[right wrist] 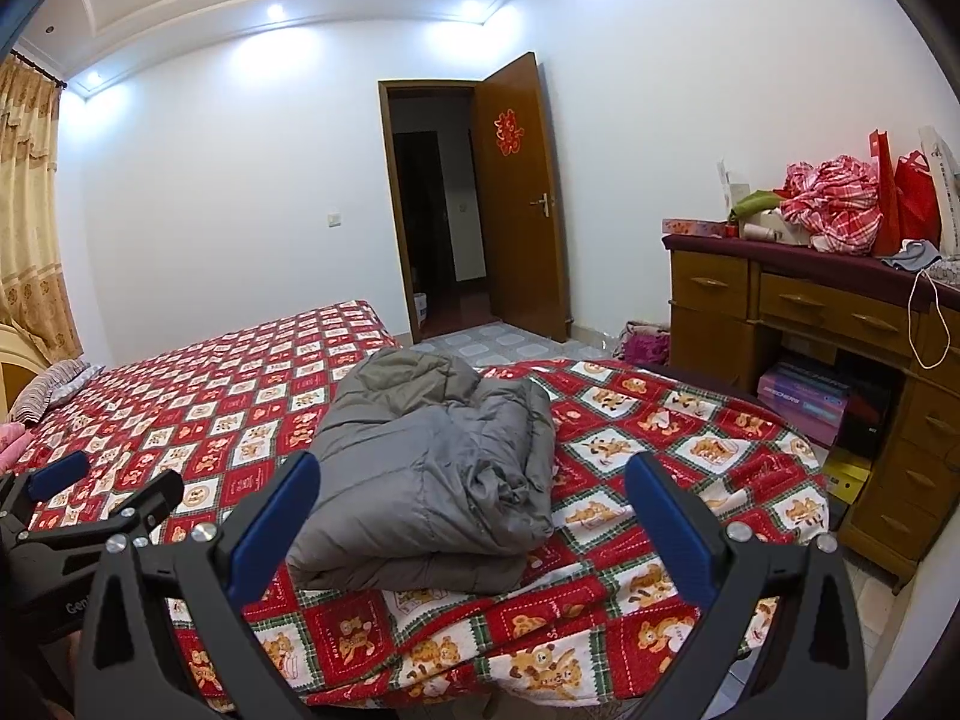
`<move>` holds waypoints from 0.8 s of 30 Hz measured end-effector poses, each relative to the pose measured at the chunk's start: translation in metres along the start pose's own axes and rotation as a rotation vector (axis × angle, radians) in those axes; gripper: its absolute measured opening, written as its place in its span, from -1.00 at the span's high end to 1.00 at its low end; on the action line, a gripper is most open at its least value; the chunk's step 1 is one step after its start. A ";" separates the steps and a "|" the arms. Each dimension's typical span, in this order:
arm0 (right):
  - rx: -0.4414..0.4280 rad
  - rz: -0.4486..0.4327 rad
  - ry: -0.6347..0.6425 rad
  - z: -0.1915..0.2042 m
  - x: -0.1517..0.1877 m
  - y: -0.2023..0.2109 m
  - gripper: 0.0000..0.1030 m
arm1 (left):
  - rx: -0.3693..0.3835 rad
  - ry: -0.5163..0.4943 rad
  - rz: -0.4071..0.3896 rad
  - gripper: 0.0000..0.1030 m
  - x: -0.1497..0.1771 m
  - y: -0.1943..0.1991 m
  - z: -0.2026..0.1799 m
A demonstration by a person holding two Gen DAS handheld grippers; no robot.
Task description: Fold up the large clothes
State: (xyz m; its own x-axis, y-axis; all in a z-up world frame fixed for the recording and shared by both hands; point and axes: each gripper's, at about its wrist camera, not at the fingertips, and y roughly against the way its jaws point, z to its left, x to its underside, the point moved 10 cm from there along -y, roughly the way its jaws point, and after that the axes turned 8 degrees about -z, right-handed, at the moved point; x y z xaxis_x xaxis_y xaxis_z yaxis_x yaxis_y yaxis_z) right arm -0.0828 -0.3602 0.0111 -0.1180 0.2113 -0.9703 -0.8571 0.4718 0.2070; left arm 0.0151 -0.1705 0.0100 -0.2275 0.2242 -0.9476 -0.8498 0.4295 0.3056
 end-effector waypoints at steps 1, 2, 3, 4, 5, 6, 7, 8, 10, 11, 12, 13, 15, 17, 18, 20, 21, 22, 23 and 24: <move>0.002 -0.001 -0.001 0.000 0.000 0.000 -1.00 | 0.001 0.002 -0.005 -0.92 -0.001 0.001 0.000; 0.003 -0.002 -0.003 -0.001 0.000 0.000 -1.00 | 0.000 0.005 -0.009 -0.92 -0.002 0.001 0.000; 0.004 -0.003 -0.006 -0.001 0.000 0.001 -1.00 | -0.001 0.006 -0.016 -0.92 -0.003 0.002 0.001; 0.004 -0.003 -0.008 -0.001 0.000 0.000 -1.00 | -0.002 0.006 -0.019 -0.92 -0.004 0.002 0.001; 0.005 -0.002 -0.009 -0.002 0.000 0.000 -1.00 | -0.003 0.007 -0.021 -0.92 -0.004 0.002 0.001; 0.006 -0.002 -0.009 -0.002 0.000 0.000 -1.00 | -0.002 0.008 -0.022 -0.92 -0.005 0.002 0.001; 0.008 -0.002 -0.009 -0.003 0.001 0.000 -1.00 | 0.000 0.010 -0.020 -0.92 -0.005 0.001 0.002; 0.010 -0.001 -0.010 -0.003 0.001 0.000 -1.00 | 0.000 0.012 -0.017 -0.92 -0.005 0.001 0.002; 0.010 -0.001 -0.010 -0.003 0.001 0.000 -1.00 | -0.007 0.013 -0.017 -0.92 -0.004 0.000 0.004; 0.011 -0.002 -0.008 -0.004 0.001 0.000 -1.00 | -0.020 0.006 -0.021 -0.92 -0.005 -0.001 0.005; 0.014 -0.004 -0.005 -0.004 0.001 0.000 -1.00 | -0.039 -0.005 -0.025 -0.92 -0.005 -0.001 0.006; 0.014 -0.004 -0.003 -0.004 0.001 0.000 -1.00 | -0.058 -0.019 -0.029 -0.92 -0.006 -0.001 0.007; 0.014 -0.003 -0.003 -0.004 0.001 0.000 -1.00 | -0.089 -0.045 -0.048 -0.92 -0.008 -0.001 0.007; 0.015 -0.002 -0.003 -0.004 0.001 0.000 -1.00 | -0.119 -0.070 -0.080 -0.92 -0.012 0.001 0.008; 0.015 -0.001 -0.003 -0.004 0.002 0.000 -1.00 | -0.133 -0.078 -0.091 -0.92 -0.014 0.003 0.009; 0.016 0.001 -0.005 -0.004 0.003 0.000 -1.00 | -0.136 -0.082 -0.105 -0.92 -0.016 0.004 0.009; 0.016 0.003 -0.006 -0.004 0.003 -0.001 -1.00 | -0.125 -0.075 -0.107 -0.92 -0.016 0.005 0.008; 0.016 0.006 -0.006 -0.004 0.004 -0.001 -1.00 | -0.114 -0.067 -0.104 -0.92 -0.016 0.004 0.009; 0.016 0.008 -0.006 -0.004 0.005 -0.001 -1.00 | -0.097 -0.053 -0.097 -0.92 -0.016 0.003 0.009; 0.016 0.010 -0.006 -0.004 0.005 -0.002 -1.00 | -0.076 -0.035 -0.086 -0.92 -0.015 0.001 0.009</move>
State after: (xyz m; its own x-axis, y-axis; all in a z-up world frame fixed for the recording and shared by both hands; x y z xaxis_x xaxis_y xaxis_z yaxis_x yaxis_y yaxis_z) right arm -0.0838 -0.3632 0.0052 -0.1237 0.2209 -0.9674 -0.8475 0.4836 0.2188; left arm 0.0217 -0.1652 0.0252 -0.1368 0.2207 -0.9657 -0.8994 0.3808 0.2145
